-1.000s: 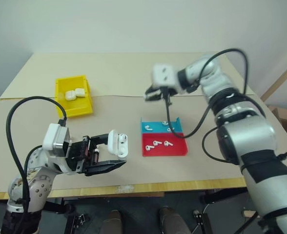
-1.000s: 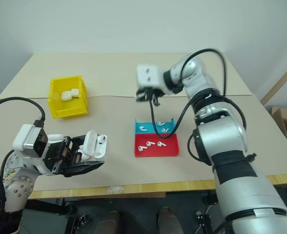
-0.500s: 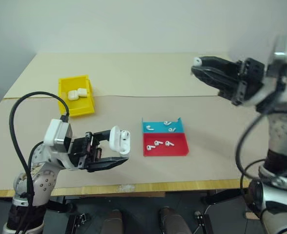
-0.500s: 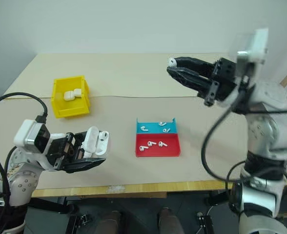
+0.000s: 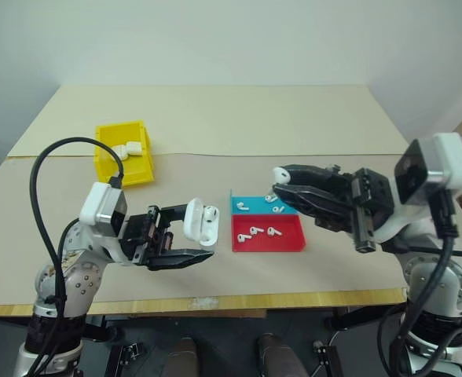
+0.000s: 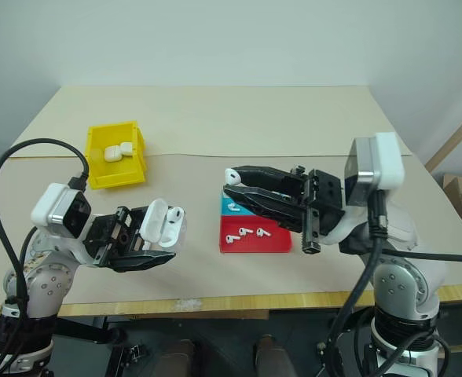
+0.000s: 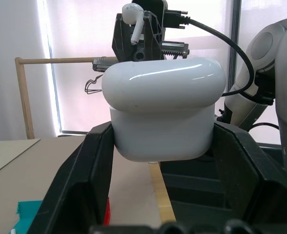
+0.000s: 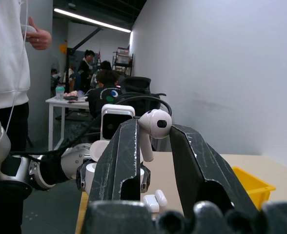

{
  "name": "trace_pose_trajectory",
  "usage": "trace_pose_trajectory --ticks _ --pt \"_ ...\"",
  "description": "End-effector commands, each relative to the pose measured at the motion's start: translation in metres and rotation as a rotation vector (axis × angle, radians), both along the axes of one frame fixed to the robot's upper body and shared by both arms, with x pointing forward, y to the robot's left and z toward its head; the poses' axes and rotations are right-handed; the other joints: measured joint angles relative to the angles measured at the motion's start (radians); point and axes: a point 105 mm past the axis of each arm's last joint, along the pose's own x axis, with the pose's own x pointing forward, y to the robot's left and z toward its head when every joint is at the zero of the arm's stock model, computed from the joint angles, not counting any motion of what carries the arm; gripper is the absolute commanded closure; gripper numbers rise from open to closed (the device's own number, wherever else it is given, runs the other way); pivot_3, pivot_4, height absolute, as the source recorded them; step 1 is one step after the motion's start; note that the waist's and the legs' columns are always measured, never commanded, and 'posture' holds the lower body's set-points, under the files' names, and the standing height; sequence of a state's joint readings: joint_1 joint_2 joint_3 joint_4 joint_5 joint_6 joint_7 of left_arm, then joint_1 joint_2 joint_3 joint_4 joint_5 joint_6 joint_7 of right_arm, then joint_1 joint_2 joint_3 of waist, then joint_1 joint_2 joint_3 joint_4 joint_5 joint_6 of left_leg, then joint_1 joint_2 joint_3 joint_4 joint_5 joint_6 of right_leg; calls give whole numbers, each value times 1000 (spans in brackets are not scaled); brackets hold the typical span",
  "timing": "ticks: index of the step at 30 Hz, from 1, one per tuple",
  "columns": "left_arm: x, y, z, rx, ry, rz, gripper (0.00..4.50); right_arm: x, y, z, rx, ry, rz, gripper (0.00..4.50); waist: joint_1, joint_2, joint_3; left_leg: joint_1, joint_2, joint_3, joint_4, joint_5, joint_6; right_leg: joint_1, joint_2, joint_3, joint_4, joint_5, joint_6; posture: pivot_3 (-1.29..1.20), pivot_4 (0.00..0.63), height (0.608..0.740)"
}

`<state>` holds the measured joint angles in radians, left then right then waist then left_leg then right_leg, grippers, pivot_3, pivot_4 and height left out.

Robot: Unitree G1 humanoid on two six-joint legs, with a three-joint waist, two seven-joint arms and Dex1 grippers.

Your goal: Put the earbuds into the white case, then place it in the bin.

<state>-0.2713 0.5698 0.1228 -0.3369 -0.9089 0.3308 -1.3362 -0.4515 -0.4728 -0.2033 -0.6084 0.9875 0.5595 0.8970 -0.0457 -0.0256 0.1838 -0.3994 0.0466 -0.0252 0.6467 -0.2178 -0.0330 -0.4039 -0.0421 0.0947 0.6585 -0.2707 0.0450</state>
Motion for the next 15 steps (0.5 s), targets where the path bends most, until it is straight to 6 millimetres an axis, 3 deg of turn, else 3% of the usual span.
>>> trace_pose_trajectory --ticks 1,8,15 --pt "-3 -1 6 -9 -35 -19 1733 -11 4 7 -8 -11 46 3455 1 0 0 0 0 0 0 0 0 0 0 0 0 0 0 0 150 740" --pt "-3 -7 5 -17 -35 -25 1733 -17 12 1 -64 40 77 3455 1 0 0 0 0 0 0 0 0 0 0 0 -1 0 0 0 150 740" --pt "0 -11 7 -8 -23 -44 1733 -9 17 -12 -159 51 23 3455 1 0 0 0 0 0 0 0 0 0 0 0 -1 0 0 0 150 740"
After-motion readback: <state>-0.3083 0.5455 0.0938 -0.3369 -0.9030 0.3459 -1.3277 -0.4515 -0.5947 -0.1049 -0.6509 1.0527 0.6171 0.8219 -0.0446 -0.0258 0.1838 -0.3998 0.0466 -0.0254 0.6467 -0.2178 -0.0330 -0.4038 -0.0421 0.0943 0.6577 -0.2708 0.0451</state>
